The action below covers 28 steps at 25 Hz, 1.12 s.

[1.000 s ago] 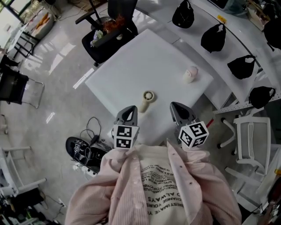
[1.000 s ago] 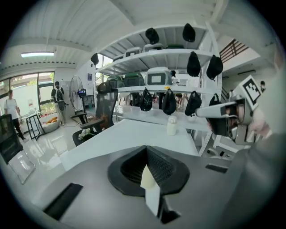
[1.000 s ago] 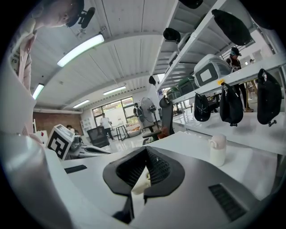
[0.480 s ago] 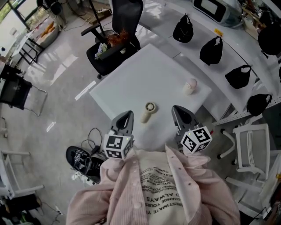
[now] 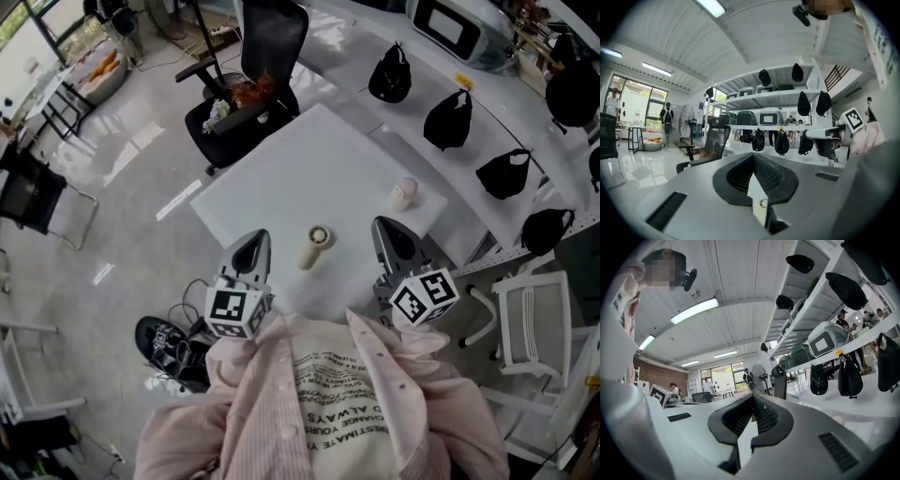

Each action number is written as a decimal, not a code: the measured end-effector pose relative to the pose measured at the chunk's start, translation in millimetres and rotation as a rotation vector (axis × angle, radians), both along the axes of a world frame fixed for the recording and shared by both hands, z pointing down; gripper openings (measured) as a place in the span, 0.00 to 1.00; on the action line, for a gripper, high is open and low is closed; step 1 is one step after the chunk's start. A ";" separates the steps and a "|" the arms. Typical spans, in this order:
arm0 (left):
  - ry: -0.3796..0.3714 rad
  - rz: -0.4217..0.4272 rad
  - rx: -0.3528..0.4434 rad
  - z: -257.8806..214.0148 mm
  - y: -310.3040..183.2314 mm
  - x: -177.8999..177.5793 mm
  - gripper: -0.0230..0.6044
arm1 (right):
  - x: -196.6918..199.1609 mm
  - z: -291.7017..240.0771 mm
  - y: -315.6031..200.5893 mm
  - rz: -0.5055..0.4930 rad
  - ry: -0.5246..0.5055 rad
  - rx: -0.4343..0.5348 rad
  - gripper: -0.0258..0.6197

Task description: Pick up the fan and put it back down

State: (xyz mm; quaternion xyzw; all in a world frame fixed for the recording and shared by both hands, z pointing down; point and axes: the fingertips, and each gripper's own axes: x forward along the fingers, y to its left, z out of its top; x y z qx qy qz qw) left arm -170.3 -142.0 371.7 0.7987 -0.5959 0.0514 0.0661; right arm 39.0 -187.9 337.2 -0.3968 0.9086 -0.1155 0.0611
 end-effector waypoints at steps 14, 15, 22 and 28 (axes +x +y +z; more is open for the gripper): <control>-0.033 -0.035 0.006 -10.2 -8.7 -17.4 0.04 | 3.5 -6.2 -12.9 0.032 0.047 0.030 0.04; -0.036 -0.036 0.003 -9.2 -8.8 -17.4 0.04 | 3.0 -4.8 -13.0 0.030 0.048 0.027 0.04; -0.046 -0.039 -0.007 -5.4 -9.5 -18.2 0.04 | -0.2 3.9 -15.1 0.019 0.073 0.018 0.04; -0.059 -0.034 -0.019 -2.8 -11.6 -16.8 0.04 | -0.7 7.6 -16.2 0.017 0.086 0.013 0.04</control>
